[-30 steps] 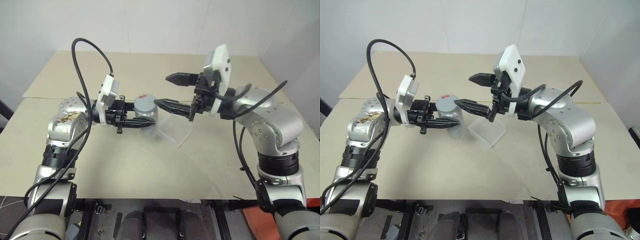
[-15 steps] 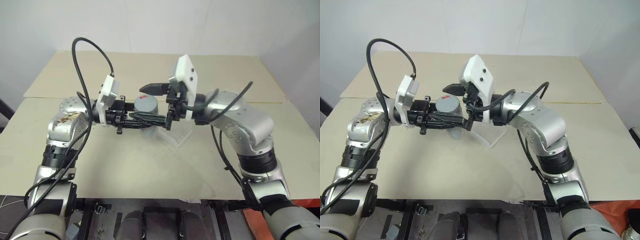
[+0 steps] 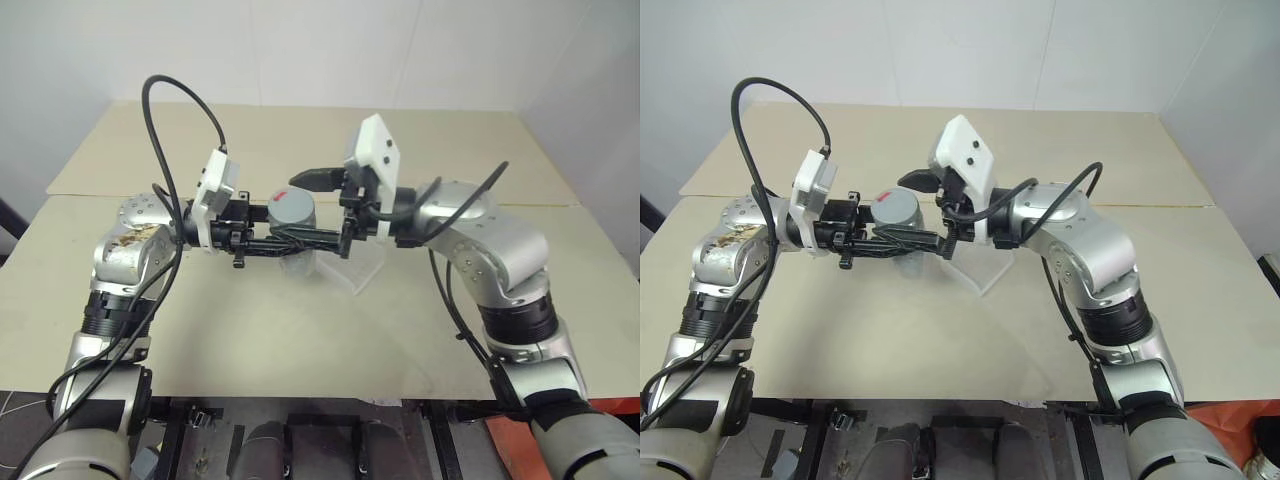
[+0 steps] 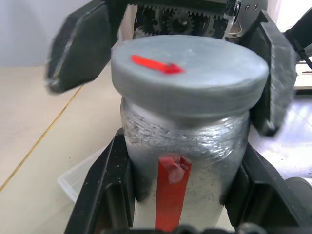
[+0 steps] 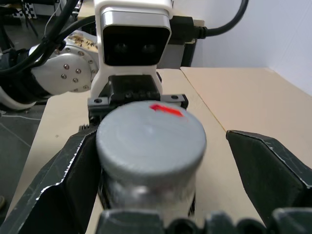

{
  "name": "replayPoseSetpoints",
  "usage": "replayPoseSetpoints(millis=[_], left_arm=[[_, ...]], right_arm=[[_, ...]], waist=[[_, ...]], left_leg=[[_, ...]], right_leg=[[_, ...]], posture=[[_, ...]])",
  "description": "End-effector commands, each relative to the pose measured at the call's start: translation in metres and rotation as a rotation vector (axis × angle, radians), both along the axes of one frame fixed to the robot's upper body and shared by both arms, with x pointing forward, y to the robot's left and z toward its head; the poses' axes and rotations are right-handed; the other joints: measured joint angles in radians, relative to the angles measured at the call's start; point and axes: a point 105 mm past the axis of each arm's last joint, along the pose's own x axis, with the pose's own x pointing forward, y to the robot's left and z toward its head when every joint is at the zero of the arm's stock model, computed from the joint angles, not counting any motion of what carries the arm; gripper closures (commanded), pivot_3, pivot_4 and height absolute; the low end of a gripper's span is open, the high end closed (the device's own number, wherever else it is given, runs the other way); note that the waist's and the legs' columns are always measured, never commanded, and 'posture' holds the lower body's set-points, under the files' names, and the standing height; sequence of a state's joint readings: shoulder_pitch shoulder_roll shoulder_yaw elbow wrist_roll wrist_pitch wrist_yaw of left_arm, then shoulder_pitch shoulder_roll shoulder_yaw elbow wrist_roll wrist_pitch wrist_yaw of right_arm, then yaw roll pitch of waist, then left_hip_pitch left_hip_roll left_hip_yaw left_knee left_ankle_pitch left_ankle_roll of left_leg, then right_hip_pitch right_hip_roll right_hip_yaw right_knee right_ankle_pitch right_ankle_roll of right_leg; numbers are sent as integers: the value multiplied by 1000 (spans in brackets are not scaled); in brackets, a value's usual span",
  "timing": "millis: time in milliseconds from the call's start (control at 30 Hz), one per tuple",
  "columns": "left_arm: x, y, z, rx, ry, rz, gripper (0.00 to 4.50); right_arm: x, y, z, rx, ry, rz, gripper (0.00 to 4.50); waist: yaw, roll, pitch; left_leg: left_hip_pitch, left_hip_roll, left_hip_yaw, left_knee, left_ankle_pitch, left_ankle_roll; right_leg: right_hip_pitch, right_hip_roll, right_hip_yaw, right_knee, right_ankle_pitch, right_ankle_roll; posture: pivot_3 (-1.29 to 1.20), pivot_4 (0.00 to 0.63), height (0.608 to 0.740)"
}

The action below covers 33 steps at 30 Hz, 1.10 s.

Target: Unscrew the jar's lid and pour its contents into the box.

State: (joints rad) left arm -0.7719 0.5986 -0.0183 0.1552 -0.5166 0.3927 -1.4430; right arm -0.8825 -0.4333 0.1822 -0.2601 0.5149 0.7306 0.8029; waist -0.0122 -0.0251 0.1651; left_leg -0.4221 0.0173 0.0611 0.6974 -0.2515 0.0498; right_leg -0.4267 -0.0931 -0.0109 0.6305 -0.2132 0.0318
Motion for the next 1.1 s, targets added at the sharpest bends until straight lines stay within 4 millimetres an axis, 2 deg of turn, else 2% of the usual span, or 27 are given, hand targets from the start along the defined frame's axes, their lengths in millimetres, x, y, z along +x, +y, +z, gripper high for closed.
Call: replayPoseSetpoints(millis=[33,433,733,1100], left_arm=[[-8,-1,9,-7,-44,-42,2569],[-9,0,9,2,-44,-57,2569],[-8,-1,7,6,-46,-49,2569],[-9,-3,6,7,-50,-56,2569]], right_arm=[[2,-19,20,51,-72,-58,44],[-17,-21,4,-9,-47,38,44],[-28,-12,17,51,-39,94,44],[-18,4,17,48,-15,67,44]], waist=[[0,0,0],[0,0,0],[0,0,0],[1,0,0]], left_leg=[[0,0,0,0,0,0],[0,0,0,0,0,0],[0,0,0,0,0,0],[0,0,0,0,0,0]], right_leg=[[0,0,0,0,0,0],[0,0,0,0,0,0],[0,0,0,0,0,0],[0,0,0,0,0,0]], posture=[[0,150,740],[0,150,740],[0,150,740],[0,150,740]])
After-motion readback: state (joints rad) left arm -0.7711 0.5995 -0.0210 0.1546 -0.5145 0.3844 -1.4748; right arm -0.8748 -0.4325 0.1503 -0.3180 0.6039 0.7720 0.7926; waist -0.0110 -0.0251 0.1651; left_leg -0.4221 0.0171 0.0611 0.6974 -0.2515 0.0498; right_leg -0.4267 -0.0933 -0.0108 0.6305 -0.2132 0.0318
